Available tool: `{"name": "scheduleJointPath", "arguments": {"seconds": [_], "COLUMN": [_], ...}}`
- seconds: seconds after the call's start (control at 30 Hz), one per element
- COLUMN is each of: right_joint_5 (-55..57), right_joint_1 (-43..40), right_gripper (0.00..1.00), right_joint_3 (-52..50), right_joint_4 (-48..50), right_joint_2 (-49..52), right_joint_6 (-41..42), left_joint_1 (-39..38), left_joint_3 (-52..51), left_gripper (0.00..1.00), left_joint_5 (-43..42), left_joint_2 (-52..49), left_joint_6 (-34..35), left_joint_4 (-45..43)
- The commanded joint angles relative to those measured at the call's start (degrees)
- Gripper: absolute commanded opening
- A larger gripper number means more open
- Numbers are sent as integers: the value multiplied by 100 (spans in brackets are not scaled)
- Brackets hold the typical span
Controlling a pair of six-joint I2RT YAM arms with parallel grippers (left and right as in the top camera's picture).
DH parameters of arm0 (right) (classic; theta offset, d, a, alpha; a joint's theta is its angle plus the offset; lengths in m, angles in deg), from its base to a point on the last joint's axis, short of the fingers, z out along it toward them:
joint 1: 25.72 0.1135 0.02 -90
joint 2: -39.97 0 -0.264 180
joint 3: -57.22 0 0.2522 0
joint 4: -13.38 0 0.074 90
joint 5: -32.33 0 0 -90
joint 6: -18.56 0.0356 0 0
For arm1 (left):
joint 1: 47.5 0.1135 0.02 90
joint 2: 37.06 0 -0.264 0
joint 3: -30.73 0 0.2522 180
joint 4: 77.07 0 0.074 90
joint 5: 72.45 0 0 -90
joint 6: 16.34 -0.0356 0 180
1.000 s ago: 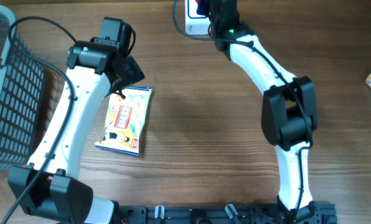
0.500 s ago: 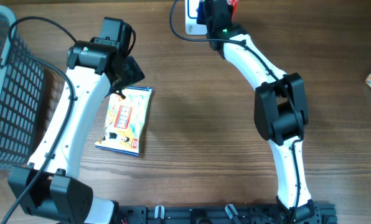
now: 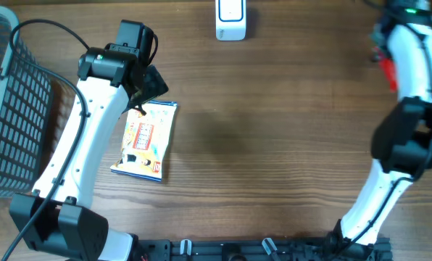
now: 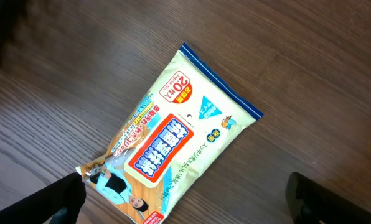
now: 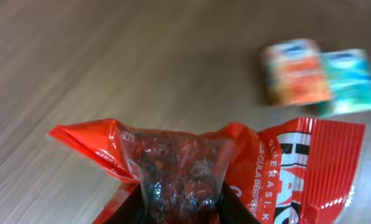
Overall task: Scan the item barcode
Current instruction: 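Carry the red bag to the right table edge and drop it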
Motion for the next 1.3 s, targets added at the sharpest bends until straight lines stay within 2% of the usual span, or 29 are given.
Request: {"name": "scheduleJointPath", "arguments": {"seconds": [0.0,0.13,0.17,0.23,0.37,0.4,0.57,0.7,0.83,0.9,1.0,1.27], "right_joint_5": [-144,-367,-363,-341,-280,-278,-22,-79,-1069,-2203,-3056,-2946], "right_joint_1": [-584,-1110,-1167,-1259,-1373,-1381,-1381,-1381,-1381,-1381,-1362,-1342], "right_gripper": [4,4,11,35,94,99,100,100,100,100,100,100], "right_joint_3": [22,22,22,22,22,22,46,46,44,44,26,26], "right_joint_4": [-142,-380,-393,-393,-455,-485,-688,-699,-752,-1097,-1620,-3145], "right_joint_2": [-105,-105,-105,-105,-105,-105,-249,-874,-1893,-2494,-3058,-3740], "right_joint_6": [205,203,201,57,-452,-573,-699,-671,-549,-492,-494,-481], "left_joint_1": [4,4,4,4,4,4,4,4,4,4,4,4], "left_joint_3": [7,7,7,7,7,7,7,7,7,7,7,7], "left_gripper": [100,100,100,100,100,100,100,100,100,100,100,100], "left_joint_5": [13,13,13,13,13,13,13,13,13,13,13,13], "left_joint_2": [-33,-33,-33,-33,-33,-33,-33,-33,-33,-33,-33,-33], "left_joint_6": [96,96,96,96,96,96,96,96,96,96,96,94], "left_joint_4": [-4,-4,-4,-4,-4,-4,-4,-4,-2,-4,-2,-4]}}
